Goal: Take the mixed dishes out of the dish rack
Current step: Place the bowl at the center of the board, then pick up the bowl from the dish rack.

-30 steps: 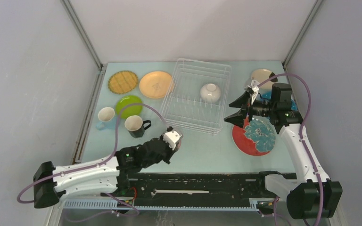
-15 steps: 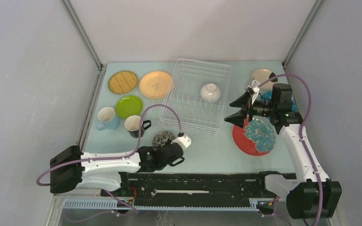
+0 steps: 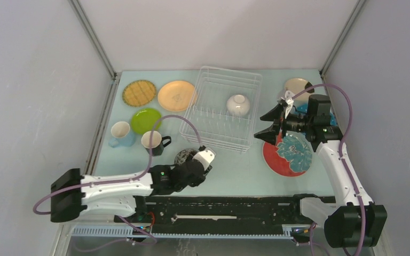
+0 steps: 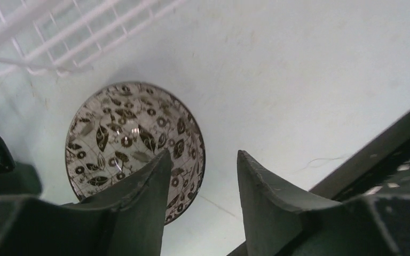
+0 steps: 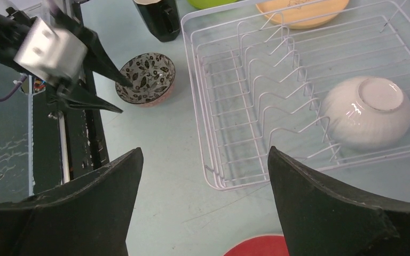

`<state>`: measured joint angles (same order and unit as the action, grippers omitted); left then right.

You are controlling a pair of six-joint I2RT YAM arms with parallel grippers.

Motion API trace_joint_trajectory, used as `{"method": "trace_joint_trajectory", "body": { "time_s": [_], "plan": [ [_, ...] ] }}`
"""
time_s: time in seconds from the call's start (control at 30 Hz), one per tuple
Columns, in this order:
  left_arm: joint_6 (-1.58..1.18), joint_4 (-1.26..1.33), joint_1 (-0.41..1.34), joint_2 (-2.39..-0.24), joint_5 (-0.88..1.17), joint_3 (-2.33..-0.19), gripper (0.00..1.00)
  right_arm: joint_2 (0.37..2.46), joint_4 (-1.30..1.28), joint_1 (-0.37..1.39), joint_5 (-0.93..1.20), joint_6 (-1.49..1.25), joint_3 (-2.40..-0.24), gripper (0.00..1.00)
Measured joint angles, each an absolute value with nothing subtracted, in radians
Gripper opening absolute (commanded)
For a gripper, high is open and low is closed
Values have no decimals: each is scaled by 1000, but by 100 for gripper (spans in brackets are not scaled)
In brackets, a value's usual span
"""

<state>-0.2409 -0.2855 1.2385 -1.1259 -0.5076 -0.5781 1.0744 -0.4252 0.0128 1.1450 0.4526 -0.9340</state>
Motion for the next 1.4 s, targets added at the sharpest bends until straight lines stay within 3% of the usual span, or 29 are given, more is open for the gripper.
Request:
{"method": "trace_joint_trajectory", "body": {
  "time_s": [0.13,0.2,0.4,0.63,1.03,1.4],
  "plan": [
    [-245,-199,1240,-939,-472,-559,91,1081,-426,13,1137,459,-934,95],
    [-246,-120,1240,-834,-465,-520,99,1087,-426,13,1130,459,-934,96],
    [-256,112,1168,-705,-350,-415,100,1111,-424,20,1090,459,-934,96],
    [-358,324,869,-888,-80,-474,100,1139,-381,40,994,404,-934,96],
    [-607,283,590,-1560,259,-1166,94,1239,-272,-28,883,161,-935,94],
    [-548,-152,551,-2093,213,-1779,74,1295,-305,-35,820,102,-957,93]
  ]
}}
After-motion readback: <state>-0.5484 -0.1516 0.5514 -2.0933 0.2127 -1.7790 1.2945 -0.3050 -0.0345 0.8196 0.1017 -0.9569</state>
